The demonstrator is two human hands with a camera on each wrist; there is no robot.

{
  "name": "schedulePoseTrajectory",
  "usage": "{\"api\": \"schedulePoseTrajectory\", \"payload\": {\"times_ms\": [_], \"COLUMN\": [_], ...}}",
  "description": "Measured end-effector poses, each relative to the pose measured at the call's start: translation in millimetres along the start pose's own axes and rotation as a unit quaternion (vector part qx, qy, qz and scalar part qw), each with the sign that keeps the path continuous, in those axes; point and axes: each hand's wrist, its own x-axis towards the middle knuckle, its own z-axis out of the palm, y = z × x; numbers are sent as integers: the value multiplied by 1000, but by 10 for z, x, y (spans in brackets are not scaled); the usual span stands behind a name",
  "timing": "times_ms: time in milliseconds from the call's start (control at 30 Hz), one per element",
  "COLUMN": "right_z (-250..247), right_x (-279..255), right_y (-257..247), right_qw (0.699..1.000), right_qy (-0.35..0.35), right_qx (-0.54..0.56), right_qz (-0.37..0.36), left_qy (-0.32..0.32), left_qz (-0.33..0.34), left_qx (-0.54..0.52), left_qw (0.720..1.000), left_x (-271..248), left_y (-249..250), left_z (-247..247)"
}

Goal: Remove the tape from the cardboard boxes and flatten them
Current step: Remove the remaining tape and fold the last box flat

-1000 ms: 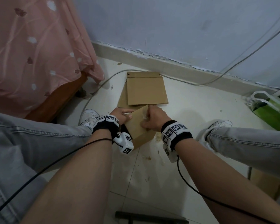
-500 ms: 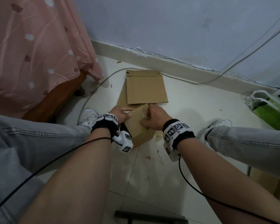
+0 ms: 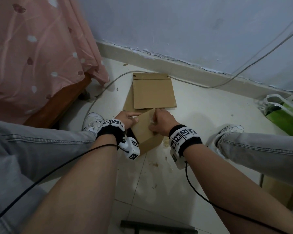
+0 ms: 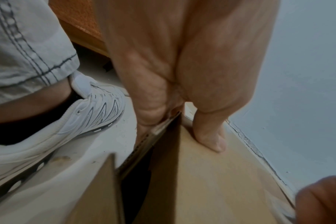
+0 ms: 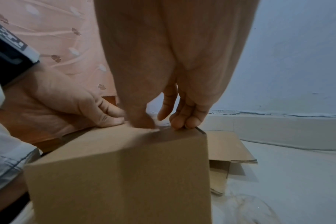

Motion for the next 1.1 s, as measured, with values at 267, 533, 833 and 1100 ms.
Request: {"api": "schedulePoseTrajectory", "payload": {"times_ms": [267, 533, 833, 1100], "right_z": [-128, -138, -62, -203], "right_x": [-104, -55, -3, 2], "right_y": [-11, -3, -198, 25], "right_qw": [999, 1000, 995, 999], "right_qy": [-2, -15, -45, -29], "right_qx": [45, 13, -82, 15], "right_qz": [-3, 18, 26, 33], "left_qy": [-1, -5, 1, 5], "left_qz": [-8, -4, -6, 23], "left_qx": [0, 2, 5, 39], "left_qw": [1000, 1000, 1000, 999], "left_x": [28, 21, 46, 50], "left_y": [-6, -18, -28, -34], "left_z": [8, 3, 5, 16]}}
